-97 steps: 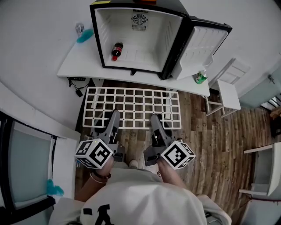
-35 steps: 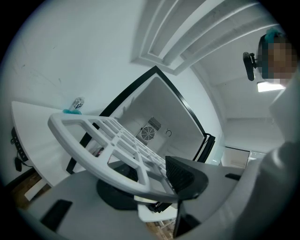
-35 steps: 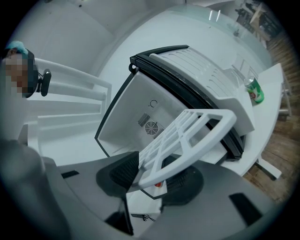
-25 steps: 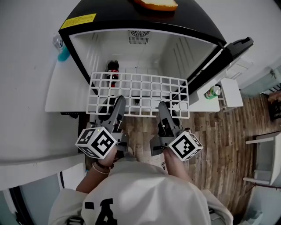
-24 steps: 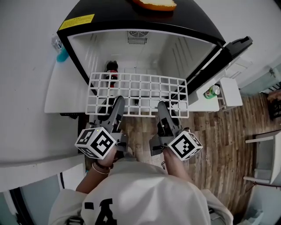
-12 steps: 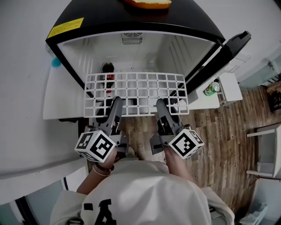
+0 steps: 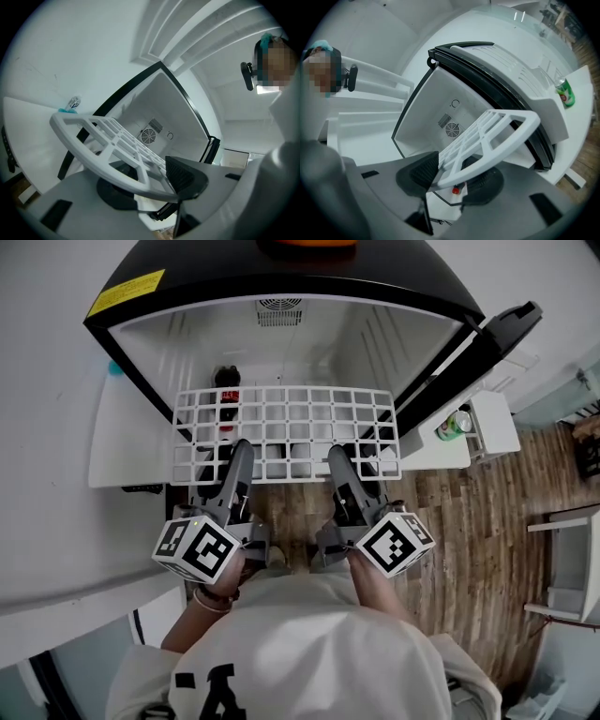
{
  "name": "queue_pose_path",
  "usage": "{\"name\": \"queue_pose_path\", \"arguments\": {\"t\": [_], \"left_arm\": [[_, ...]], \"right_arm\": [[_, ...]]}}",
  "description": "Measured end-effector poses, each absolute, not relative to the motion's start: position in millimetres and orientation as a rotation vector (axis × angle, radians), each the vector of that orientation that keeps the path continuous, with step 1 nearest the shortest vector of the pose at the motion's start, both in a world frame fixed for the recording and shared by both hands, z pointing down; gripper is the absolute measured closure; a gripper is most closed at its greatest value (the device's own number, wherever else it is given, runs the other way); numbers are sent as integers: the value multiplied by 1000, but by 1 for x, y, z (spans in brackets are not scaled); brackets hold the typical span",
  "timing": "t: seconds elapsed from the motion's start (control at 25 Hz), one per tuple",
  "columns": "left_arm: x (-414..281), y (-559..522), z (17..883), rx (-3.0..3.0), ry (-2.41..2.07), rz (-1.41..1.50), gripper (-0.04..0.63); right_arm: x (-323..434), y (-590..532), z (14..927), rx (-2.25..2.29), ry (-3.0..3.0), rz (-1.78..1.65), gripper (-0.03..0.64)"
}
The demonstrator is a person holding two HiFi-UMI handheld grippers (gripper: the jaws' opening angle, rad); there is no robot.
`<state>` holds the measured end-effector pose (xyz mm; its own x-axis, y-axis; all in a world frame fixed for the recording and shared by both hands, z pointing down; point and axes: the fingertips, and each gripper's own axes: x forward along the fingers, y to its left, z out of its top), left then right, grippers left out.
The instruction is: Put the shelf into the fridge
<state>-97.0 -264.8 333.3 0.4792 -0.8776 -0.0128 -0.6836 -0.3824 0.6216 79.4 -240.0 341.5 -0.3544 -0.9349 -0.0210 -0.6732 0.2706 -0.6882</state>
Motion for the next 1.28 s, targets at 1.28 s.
{"name": "queue_pose_path", "arguments": {"t": [1.28], "left_arm": [[-93,-280,327,2161,-1266,-483,420]], "right_arm": [[82,-259,330,-1384,2084,-791,457]]}}
